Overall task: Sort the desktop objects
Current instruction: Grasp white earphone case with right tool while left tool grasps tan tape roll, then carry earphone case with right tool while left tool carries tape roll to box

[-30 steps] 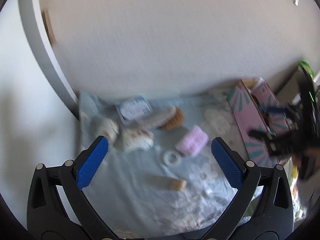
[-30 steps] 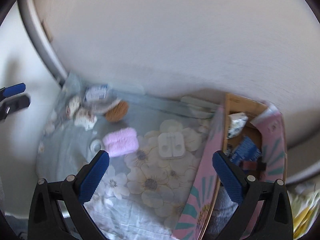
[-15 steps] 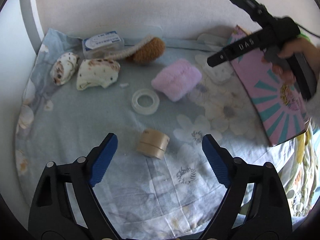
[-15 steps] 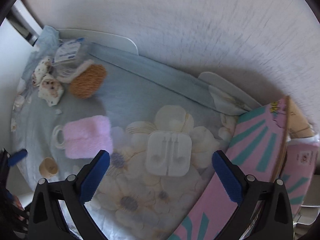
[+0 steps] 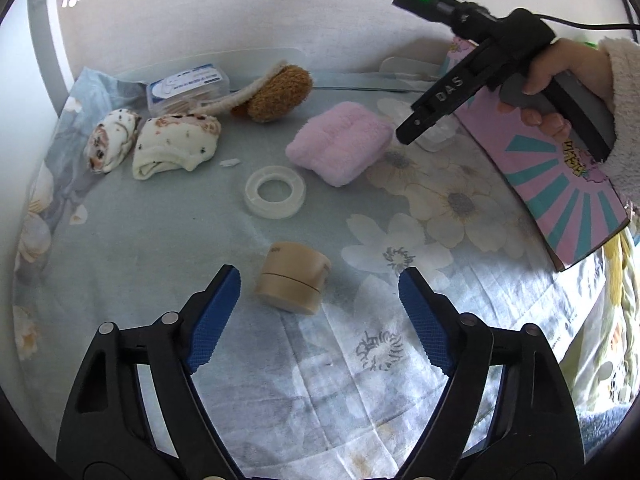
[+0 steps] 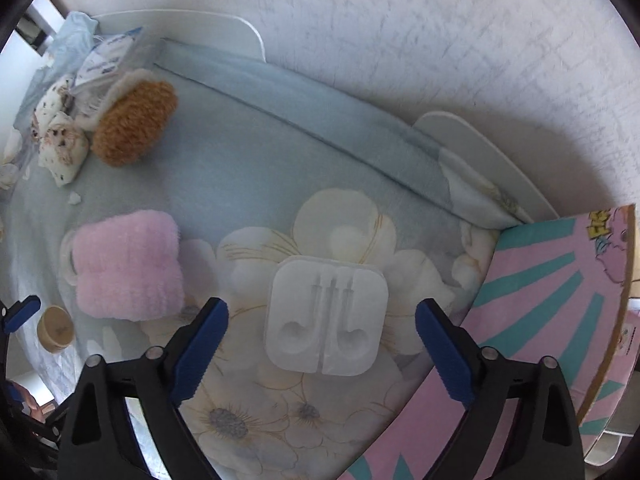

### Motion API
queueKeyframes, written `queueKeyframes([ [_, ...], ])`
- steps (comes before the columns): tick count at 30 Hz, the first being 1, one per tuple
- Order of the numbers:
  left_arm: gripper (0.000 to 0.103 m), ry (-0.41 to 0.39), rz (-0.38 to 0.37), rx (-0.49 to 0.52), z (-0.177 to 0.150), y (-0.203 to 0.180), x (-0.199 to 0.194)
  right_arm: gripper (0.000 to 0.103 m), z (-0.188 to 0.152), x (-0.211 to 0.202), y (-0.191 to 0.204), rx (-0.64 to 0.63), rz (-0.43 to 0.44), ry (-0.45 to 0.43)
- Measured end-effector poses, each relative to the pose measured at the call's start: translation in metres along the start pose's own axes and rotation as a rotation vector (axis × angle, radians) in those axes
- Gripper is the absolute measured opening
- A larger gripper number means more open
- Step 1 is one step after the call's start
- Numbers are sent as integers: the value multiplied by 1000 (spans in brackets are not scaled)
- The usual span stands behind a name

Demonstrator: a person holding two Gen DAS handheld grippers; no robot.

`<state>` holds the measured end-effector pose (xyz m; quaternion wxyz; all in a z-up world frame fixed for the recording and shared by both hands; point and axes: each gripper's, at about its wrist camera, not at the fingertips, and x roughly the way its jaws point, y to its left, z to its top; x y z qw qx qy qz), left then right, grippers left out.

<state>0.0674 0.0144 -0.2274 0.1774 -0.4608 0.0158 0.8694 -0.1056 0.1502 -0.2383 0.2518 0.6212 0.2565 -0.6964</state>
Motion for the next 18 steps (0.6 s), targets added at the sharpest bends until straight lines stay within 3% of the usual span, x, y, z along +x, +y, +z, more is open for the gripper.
queueKeyframes([
  [6, 59, 9, -9, 19, 2, 0, 5, 75, -7, 5, -9, 63, 66, 12],
  [8, 39, 18, -24, 2, 2, 3, 7, 65, -9, 3, -11, 72, 76, 5],
  [10, 31, 31, -32, -19, 1, 7, 10, 58, -10, 1, -11, 73, 76, -4],
  [18, 31, 26, -31, -47, 1, 13, 4, 57, -16, -6, -5, 73, 59, -38],
])
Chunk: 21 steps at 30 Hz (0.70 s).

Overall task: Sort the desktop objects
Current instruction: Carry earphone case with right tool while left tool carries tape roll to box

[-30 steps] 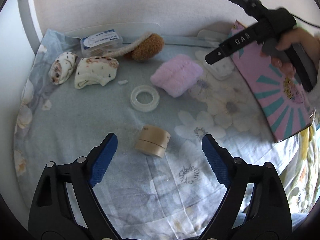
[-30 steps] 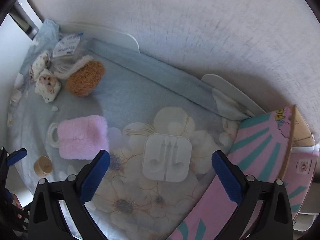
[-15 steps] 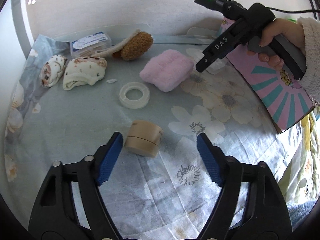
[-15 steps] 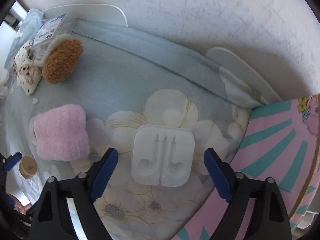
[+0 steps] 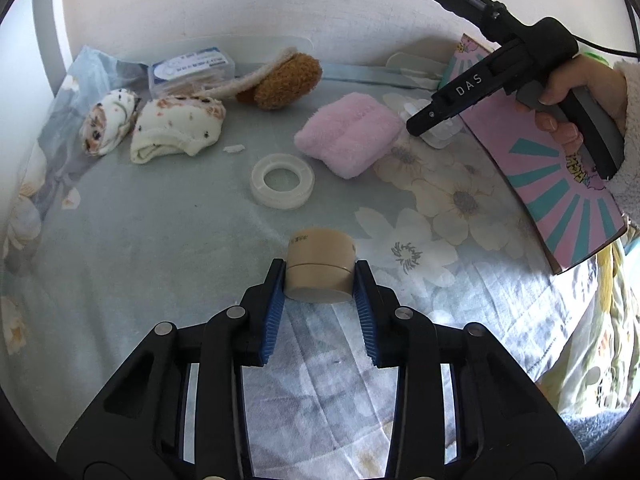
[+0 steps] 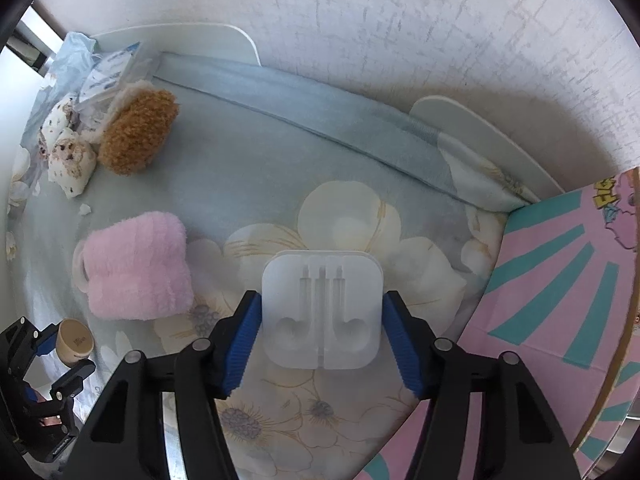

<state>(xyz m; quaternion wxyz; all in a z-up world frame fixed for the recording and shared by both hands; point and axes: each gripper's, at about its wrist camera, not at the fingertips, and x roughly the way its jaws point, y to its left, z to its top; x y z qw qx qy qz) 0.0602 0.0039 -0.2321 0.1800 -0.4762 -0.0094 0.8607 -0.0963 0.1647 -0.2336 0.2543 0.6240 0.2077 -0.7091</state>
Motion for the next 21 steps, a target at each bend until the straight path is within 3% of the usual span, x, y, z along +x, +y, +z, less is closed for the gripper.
queueKeyframes([
  [7, 31, 9, 35, 33, 27, 0, -27, 57, -3, -36, 6, 2, 13, -57],
  [13, 31, -29, 55, 59, 80, 5, -62, 57, -13, -85, 15, 0, 31, -136],
  [21, 31, -76, -7, 141, 153, -24, -71, 57, -7, -135, 15, 72, 42, -227],
])
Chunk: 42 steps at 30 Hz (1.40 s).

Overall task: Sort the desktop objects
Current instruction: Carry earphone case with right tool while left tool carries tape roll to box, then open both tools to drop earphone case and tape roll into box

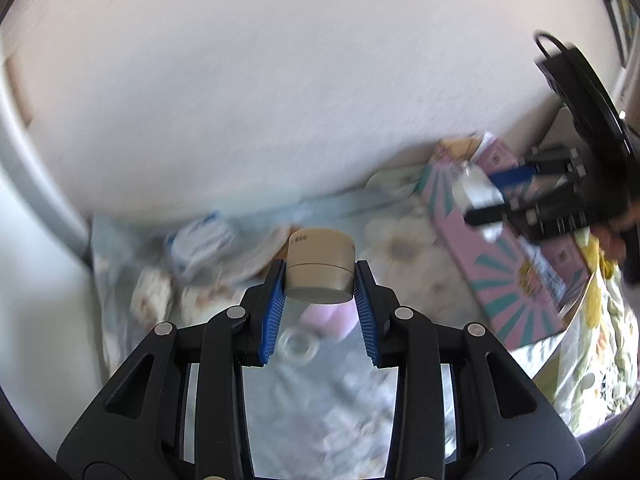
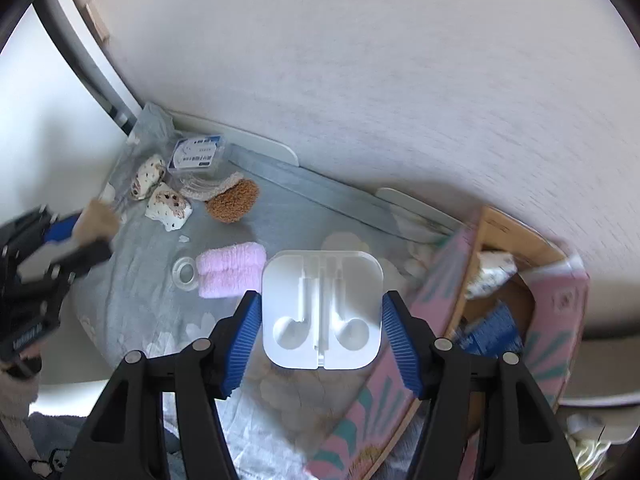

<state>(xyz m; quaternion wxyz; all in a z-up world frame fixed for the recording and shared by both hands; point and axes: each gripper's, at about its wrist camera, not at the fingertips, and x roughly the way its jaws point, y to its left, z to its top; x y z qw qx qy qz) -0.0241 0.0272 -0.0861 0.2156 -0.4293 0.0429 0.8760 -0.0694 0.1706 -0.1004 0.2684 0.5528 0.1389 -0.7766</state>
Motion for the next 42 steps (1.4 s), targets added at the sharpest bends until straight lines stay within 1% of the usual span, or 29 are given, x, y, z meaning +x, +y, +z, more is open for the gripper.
queueKeyframes([
  [2, 31, -11, -27, 13, 18, -12, 2, 57, -11, -10, -6, 33, -2, -16],
  [4, 31, -30, -53, 42, 36, -27, 5, 57, -19, -11, -11, 75, -7, -32],
  [7, 31, -41, -98, 87, 64, -55, 14, 57, -33, -20, -28, 142, -21, -49],
  [11, 31, -44, -155, 160, 88, -96, 29, 57, -57, -34, -56, 226, -55, -61],
  [13, 31, -30, -183, 198, 97, -117, 40, 57, -67, -38, -66, 255, -68, -59],
  [18, 31, 15, -266, 256, 108, -167, 69, 57, -99, -40, -91, 360, -87, -53],
  [21, 31, 51, -306, 291, 107, -196, 86, 57, -116, -41, -101, 415, -101, -48],
  [23, 31, 89, -329, 303, 104, -214, 101, 57, -129, -39, -106, 448, -97, -37],
  [26, 31, 142, -333, 314, 97, -232, 125, 57, -144, -30, -111, 486, -92, -15],
  [32, 31, 198, -324, 340, 90, -250, 158, 57, -156, -19, -121, 546, -72, -6],
  [35, 31, 209, -318, 352, 91, -255, 166, 57, -156, -15, -126, 565, -62, -7],
  [40, 31, 216, -302, 381, 92, -257, 166, 58, -153, -10, -130, 589, -32, -15],
  [42, 35, 245, -289, 380, 95, -257, 167, 58, -151, -7, -132, 608, -27, -17],
])
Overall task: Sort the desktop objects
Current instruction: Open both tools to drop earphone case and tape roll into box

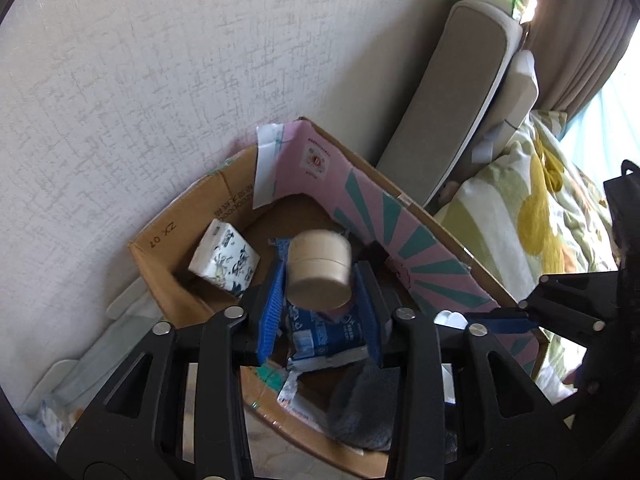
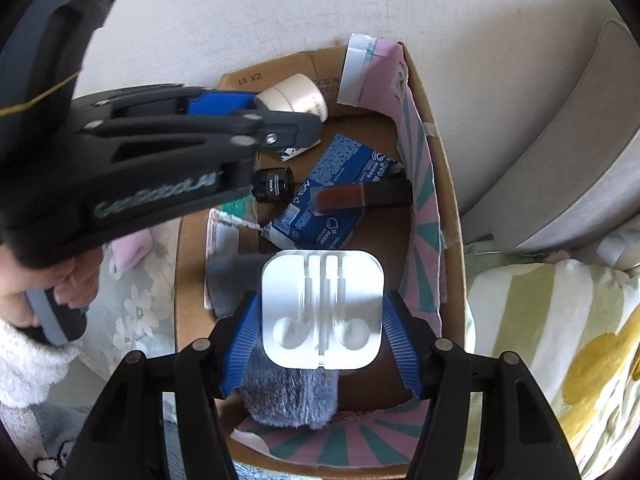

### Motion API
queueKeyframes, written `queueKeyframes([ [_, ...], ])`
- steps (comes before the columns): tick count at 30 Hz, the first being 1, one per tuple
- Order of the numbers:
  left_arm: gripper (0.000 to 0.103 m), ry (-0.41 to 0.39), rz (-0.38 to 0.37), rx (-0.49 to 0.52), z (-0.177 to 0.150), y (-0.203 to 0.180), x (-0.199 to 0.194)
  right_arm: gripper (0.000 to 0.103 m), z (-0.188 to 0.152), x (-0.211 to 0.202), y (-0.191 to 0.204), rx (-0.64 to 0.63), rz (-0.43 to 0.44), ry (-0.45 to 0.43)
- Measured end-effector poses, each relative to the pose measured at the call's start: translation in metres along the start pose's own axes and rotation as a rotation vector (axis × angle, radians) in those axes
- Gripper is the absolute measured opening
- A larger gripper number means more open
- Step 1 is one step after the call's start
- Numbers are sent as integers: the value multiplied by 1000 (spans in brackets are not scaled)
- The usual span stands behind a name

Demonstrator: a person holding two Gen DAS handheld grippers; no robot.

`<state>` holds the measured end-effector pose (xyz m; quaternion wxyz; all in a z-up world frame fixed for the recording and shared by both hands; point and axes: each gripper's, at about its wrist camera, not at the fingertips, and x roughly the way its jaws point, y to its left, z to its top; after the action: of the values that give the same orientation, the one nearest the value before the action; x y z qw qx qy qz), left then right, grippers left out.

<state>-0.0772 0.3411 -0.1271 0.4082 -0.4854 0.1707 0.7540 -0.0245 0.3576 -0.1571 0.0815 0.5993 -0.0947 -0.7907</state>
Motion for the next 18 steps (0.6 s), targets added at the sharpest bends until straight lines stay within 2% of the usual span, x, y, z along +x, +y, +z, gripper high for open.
queueKeyframes([
  [1, 46, 12, 13, -6, 1, 1, 0, 60, 1, 2, 0, 9, 1, 3],
  [2, 81, 17, 23, -5, 3, 1, 0, 66, 2, 4, 0, 15, 6, 10],
  [3, 102, 11, 31, 0, 3, 1, 0, 71, 2, 5, 1, 22, 9, 7],
  [4, 103, -16, 34, 5, 1, 0, -2, 85, 2, 5, 1, 31, 8, -4],
  [5, 103, -31, 36, 10, -1, 1, -4, 89, 1, 3, 2, 36, 7, -28],
  [9, 103, -37, 47, -4, -7, 1, -5, 90, -1, -2, 6, 41, 5, -59],
  [11, 103, -49, 52, -7, -11, 3, -10, 103, -3, -6, 7, 49, -12, -81],
  [14, 103, -70, 58, -9, -17, 19, -32, 103, -5, -12, 9, 67, -18, -77],
  [18, 103, -103, 101, -8, -23, 37, -67, 103, -7, -21, 12, 95, -47, -86],
])
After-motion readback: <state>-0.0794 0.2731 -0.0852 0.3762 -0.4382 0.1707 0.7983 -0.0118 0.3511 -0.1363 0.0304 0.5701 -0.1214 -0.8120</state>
